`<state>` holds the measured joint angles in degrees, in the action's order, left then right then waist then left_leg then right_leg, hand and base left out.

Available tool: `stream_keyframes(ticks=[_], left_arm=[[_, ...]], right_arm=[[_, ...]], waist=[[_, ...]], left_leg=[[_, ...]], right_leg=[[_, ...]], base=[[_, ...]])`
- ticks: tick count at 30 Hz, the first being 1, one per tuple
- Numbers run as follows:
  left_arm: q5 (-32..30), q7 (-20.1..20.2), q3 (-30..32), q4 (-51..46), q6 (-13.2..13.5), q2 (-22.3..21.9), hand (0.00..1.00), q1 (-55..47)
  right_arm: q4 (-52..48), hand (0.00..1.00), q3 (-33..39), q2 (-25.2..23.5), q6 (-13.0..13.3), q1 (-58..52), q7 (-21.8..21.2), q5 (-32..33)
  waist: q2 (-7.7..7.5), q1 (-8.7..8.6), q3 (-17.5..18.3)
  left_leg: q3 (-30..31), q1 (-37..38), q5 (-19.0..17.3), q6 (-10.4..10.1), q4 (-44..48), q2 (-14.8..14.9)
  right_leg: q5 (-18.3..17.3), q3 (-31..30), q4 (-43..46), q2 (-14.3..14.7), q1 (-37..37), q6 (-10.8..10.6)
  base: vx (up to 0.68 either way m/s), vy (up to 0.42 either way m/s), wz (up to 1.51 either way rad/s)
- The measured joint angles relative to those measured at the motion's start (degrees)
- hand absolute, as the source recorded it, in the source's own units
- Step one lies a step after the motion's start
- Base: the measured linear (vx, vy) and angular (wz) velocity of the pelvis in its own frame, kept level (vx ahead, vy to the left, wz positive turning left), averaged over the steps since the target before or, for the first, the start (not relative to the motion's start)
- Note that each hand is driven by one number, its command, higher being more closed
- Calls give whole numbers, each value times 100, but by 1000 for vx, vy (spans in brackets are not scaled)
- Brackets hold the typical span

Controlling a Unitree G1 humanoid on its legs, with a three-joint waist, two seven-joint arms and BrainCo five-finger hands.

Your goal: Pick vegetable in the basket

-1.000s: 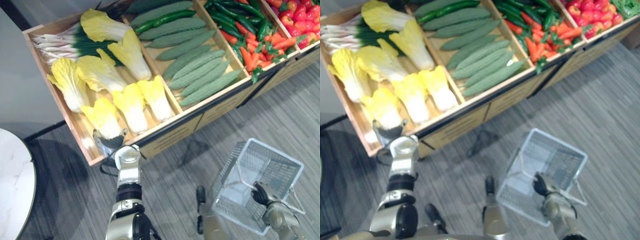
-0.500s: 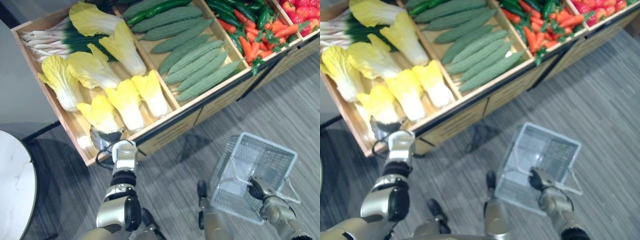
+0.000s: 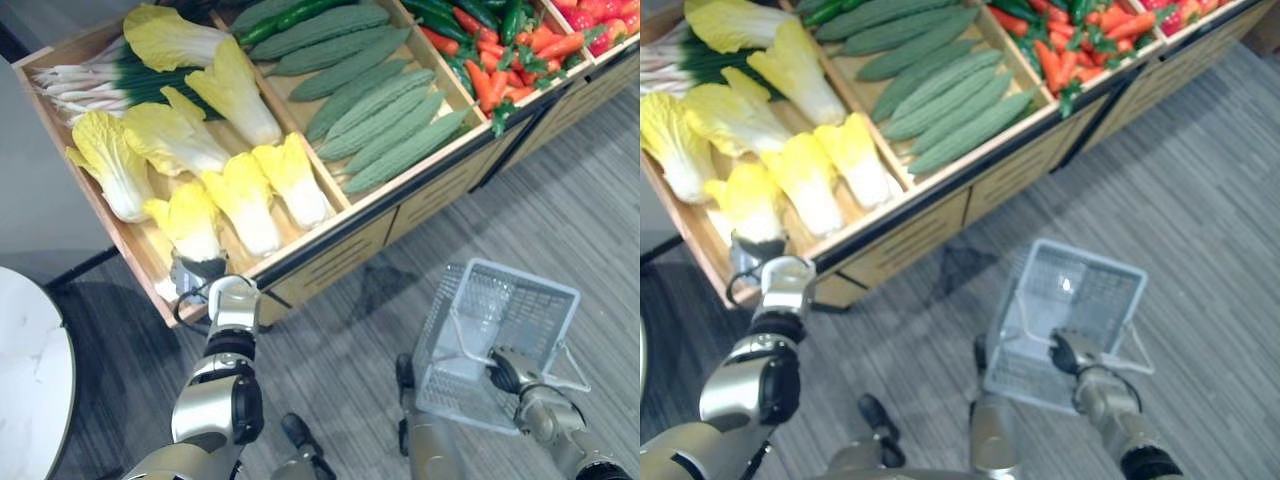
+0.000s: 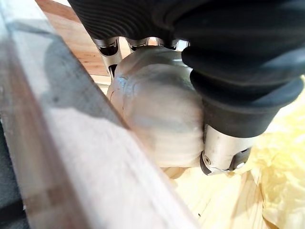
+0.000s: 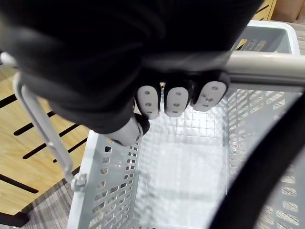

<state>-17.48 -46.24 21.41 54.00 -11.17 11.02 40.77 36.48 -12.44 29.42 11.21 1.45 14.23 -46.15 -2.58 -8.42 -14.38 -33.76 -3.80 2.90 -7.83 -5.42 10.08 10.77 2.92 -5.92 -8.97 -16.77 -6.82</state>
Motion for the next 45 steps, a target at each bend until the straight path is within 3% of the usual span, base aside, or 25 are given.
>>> stream_keyframes(ticks=[9,17,27,34,45], left_arm=[[859,55,-178,-91,468,-20,100,-224],[1303,300,-283,-1505,601,-470,100,-986],[1257,406,-594,-3053,578,-1287,100,-1673],[1121,391,-648,-4122,554,-1492,100,-1753],[213,396,-970,-5398,433,-1484,100,-1762]], right_arm=[[287,100,-32,-16,-112,-38,27,-7],[397,100,71,-160,-317,-186,11,-74],[396,100,305,-356,-468,-330,-88,-120],[411,100,518,-453,-479,-462,-114,-119],[729,100,819,-373,-359,-350,-159,-46]], waist=[[59,3,34],[66,33,63],[68,134,90],[92,137,227],[75,265,424]], left_leg=[[159,143,-18,-20,2,11],[291,209,-22,-27,3,34],[479,267,-17,-23,1,60],[608,229,8,-20,1,89],[472,452,5,-24,-1,59]], right_leg=[[-20,203,1,-22,267,25],[-48,371,19,-25,422,49],[-70,520,22,-36,611,18],[-111,623,123,-32,610,-37],[-122,438,180,-42,696,-50]], base=[[24,-15,8],[11,-18,8],[4,-18,9],[-1,-13,7],[-10,-5,-6]])
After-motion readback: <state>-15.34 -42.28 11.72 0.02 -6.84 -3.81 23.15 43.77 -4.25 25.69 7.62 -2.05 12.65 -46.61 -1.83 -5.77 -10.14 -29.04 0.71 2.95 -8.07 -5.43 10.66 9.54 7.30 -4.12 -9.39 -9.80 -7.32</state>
